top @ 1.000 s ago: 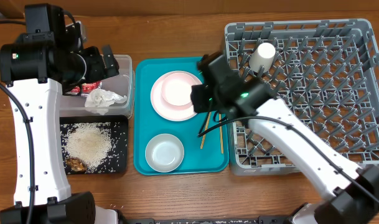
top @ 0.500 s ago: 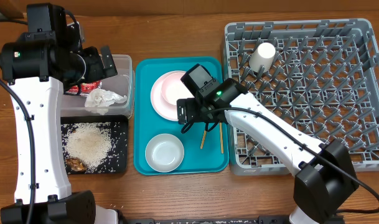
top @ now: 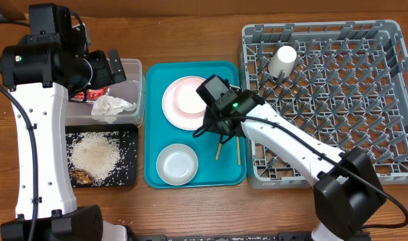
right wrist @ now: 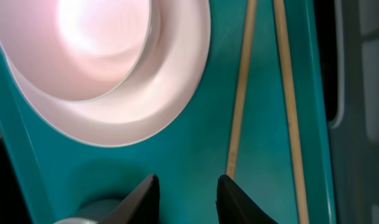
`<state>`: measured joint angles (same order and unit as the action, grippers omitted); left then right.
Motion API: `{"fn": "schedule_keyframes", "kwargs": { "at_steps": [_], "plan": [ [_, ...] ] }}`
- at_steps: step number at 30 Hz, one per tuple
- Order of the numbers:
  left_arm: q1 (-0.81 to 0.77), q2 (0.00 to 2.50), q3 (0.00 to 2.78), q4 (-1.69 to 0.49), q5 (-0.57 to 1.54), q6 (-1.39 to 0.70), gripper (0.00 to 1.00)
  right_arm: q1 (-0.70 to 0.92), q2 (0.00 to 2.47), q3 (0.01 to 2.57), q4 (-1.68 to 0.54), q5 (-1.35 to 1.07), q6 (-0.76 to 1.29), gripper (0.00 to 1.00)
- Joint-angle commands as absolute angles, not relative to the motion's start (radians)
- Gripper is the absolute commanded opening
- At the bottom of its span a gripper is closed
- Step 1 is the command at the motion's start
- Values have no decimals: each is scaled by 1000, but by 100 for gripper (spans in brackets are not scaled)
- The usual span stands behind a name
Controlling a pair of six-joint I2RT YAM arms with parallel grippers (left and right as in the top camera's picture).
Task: Sort waste into correct bins and load items into the dishwasher
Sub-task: 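Move right gripper to chopsticks on teal tray and lower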
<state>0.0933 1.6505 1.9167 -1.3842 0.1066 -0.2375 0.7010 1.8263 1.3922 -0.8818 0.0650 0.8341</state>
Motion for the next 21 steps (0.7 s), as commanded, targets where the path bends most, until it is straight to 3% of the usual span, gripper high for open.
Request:
{"fn": "schedule_keyframes", "kwargs": {
  "at_steps": [1,21],
  "plan": [
    [91,1658,1917,-1384,93,-251,100,705,1831,1322,-830,169,910,33],
    [91,1658,1917,-1384,93,-251,100,739,1943,1267,-720,276,939,32]
  ]
}}
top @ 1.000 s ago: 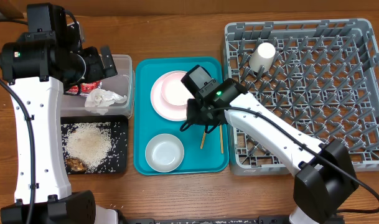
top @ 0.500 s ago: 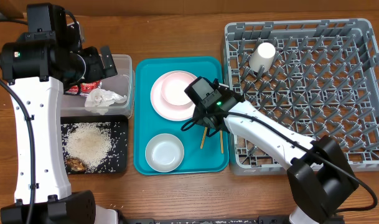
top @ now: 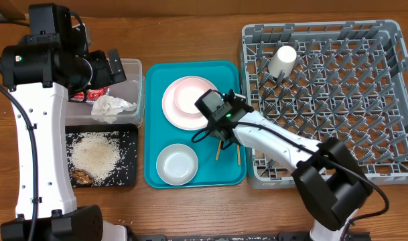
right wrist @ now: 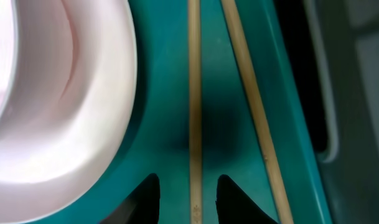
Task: Sort waste into correct bins and load items into the dishwasher
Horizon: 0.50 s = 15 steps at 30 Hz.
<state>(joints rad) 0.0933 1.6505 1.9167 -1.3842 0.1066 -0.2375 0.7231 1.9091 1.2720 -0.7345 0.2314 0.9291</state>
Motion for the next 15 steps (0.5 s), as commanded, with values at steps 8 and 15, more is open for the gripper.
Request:
{"fn": "schedule_keyframes", "kwargs": {
  "at_steps": [8,15],
  "plan": [
    [91,1658,1917,-1384,93,-251,100,740,1988,1267,-704,276,936,19],
    [91,1658,1917,-1384,93,-251,100,741,1994,1268,-704,276,937,4]
  ]
}}
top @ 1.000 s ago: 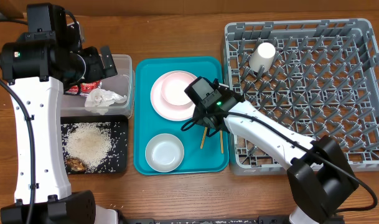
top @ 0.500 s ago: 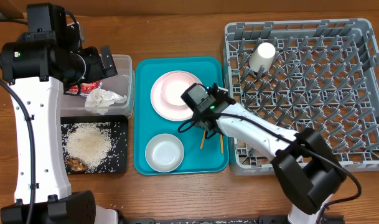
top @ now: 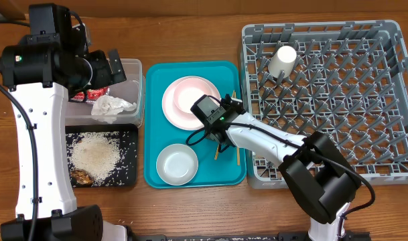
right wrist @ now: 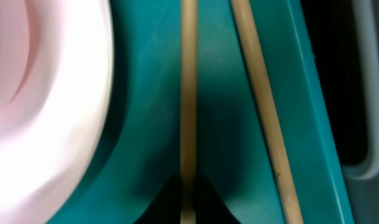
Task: Sort waste into correct bins and load items into the dishwasher
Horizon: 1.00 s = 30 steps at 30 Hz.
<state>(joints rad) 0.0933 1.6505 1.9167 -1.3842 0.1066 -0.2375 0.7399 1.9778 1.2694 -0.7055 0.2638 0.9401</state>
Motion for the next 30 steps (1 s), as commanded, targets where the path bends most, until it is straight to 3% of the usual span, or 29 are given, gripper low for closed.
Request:
{"fn": "schedule_keyframes", "kwargs": {
  "at_steps": [1,10,18,30],
  "plan": [
    [91,1658,1917,-1384,93,-251,100,741,1994,1272,-704,276,937,4],
    [91,1658,1917,-1384,93,-251,100,741,1959,1388,-844,381,927,4],
    [91,1658,1917,-1384,93,-251,100,740,1856,1478,-926,369,792,4],
    [91,1658,1917,-1384,94,-251,100,653,1662,1506,-1007,392,354,4]
  ]
}}
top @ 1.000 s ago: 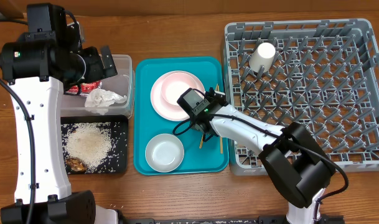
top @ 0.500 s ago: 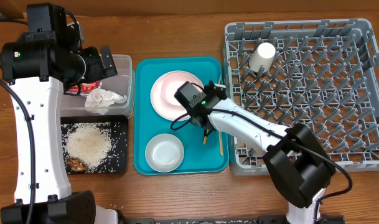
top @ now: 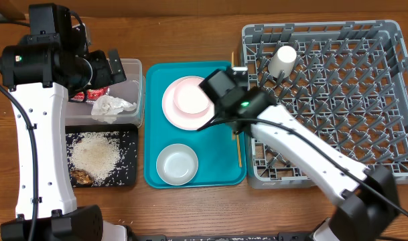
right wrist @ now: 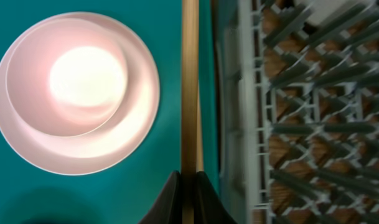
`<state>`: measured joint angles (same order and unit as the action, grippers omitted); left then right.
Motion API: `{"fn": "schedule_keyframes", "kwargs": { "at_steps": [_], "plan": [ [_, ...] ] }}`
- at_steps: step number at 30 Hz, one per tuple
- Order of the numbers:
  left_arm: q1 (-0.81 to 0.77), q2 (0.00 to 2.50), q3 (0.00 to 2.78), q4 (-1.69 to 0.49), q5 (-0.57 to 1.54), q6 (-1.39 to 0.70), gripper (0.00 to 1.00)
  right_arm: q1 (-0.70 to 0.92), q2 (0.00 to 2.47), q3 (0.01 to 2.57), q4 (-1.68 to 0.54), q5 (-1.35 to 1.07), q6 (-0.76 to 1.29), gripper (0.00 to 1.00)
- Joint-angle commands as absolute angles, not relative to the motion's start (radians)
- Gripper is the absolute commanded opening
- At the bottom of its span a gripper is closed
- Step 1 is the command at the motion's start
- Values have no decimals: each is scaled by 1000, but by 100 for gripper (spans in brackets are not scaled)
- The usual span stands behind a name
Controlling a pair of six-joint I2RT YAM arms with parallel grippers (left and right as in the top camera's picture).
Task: Sort waste into correct bins and load items into the dishwasher
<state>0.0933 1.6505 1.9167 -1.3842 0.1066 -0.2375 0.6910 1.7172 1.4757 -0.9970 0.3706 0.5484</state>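
Observation:
My right gripper is shut on a wooden chopstick, held above the right side of the teal tray, close to the grey dish rack. A second chopstick lies on the tray by its right rim. Also on the tray are a pink plate with a smaller pink dish on it and a white bowl. A white cup stands in the rack. My left gripper hangs over the clear bin; its jaws are not readable.
The clear bin holds crumpled tissue and a red wrapper. In front of it a black tray holds rice and a brown scrap. The rack's prongs fill the right side of the table.
My right gripper was low on the tray, shut on the left chopstick. Now it is higher and nearer the rack's edge with that chopstick in it. One chopstick stays on the tray.
My right gripper was open over the tray next to the two chopsticks' ends. Then it stood open astride the left chopstick, then shut on it. Now that chopstick is off the tray. The left arm has stayed over the clear bin.

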Motion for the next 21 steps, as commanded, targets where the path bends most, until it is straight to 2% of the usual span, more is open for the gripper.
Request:
{"fn": "schedule_keyframes", "kwargs": {
  "at_steps": [1,10,21],
  "plan": [
    [91,1658,1917,-1384,93,-251,100,639,1657,1506,-1016,392,320,4],
    [91,1658,1917,-1384,93,-251,100,445,1663,1493,-1064,324,201,4],
    [91,1658,1917,-1384,93,-251,100,416,1704,1493,-1025,228,156,4]
  ]
}}
